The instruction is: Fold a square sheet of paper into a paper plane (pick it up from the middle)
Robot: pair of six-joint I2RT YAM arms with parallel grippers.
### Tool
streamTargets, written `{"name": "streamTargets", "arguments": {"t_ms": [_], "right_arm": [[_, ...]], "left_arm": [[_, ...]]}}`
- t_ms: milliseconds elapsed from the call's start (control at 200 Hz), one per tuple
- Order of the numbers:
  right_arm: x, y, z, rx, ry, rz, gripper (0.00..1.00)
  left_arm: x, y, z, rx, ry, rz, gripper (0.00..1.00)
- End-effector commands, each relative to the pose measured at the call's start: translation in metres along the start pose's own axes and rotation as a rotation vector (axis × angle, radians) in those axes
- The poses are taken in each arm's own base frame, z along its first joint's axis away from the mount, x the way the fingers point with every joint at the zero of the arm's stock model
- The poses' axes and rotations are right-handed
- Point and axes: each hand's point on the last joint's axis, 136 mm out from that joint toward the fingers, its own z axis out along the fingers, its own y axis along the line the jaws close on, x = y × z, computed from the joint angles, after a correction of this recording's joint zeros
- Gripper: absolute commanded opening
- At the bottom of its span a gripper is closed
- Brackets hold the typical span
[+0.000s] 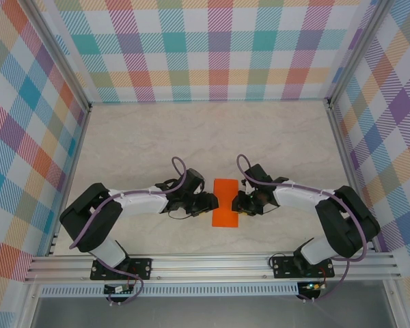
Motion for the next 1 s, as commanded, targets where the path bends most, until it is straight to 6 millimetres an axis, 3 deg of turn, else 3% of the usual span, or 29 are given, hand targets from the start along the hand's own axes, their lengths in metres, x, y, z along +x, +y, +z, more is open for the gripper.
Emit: {"name": "streamTargets", "arguments": {"t_ms": [0,995], "right_arm": [[0.006,-0.007,0.007,0.000,0.022,0.010,0.27],[0.013,-0.012,0.008,-0.011,0.020,0.024,0.29]], "left_arm": [[-0.003,-0.001,0.002,0.013,0.011,-0.016,0.48],[0.000,-0.014,0.023,0.114,0.067,-0.064,0.46]]}}
